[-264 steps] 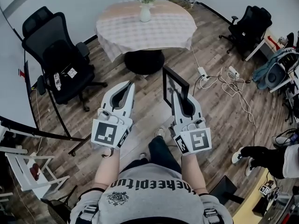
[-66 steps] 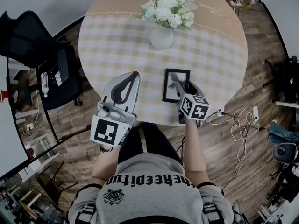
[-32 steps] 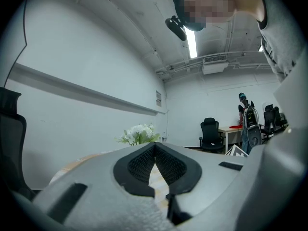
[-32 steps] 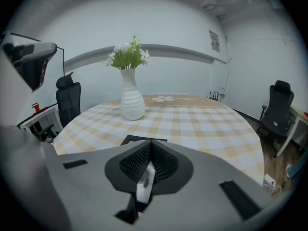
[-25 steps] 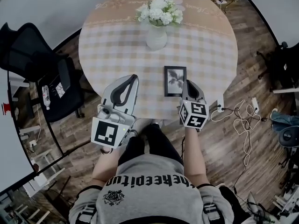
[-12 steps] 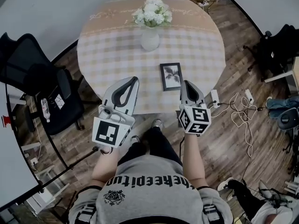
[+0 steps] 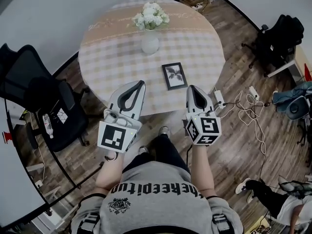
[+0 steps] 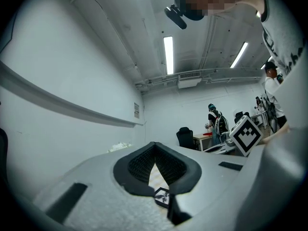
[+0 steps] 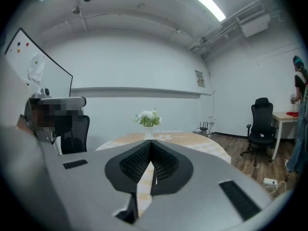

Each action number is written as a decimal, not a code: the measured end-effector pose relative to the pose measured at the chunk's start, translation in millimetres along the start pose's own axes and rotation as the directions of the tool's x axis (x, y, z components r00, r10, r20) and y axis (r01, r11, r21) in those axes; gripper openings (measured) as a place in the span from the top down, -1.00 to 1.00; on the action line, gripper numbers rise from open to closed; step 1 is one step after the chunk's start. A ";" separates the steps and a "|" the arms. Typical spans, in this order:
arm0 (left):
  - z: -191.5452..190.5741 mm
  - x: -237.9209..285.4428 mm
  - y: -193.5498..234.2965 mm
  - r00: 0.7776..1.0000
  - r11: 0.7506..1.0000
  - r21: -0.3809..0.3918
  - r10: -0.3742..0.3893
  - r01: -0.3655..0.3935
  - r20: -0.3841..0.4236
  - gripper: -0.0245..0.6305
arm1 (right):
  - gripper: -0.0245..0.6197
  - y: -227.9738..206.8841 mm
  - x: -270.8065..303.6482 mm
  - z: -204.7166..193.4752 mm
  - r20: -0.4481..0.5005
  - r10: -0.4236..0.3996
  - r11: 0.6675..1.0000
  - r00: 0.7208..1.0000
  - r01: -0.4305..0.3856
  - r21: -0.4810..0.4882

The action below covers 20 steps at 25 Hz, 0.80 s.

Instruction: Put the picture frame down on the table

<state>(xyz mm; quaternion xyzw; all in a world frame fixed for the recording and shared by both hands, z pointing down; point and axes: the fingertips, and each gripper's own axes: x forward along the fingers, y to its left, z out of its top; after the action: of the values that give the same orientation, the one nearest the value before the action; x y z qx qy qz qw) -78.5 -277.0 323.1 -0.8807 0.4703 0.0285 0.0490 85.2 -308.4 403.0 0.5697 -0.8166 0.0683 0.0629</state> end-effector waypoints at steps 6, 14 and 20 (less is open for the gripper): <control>11.3 -18.5 -12.1 0.999 0.999 0.019 -0.027 0.027 0.024 0.88 | 0.90 18.7 -29.3 15.5 0.048 -0.005 1.000 0.999 0.006 -0.013; 21.9 -49.6 -21.3 0.998 0.999 0.024 -0.040 0.038 0.050 0.88 | 0.90 44.5 -60.7 25.9 0.104 0.004 1.000 0.995 -0.002 -0.018; 29.6 -70.8 -22.8 0.997 0.998 0.044 -0.040 0.037 0.070 0.88 | 0.90 61.7 -80.7 32.1 0.130 0.012 1.000 0.991 -0.010 -0.016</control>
<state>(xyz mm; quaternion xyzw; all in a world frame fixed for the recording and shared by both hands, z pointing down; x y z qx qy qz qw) -99.1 -202.6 301.8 -0.8868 0.4517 0.0488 0.0849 54.1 -218.8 354.4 0.5678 -0.8227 0.0251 0.0136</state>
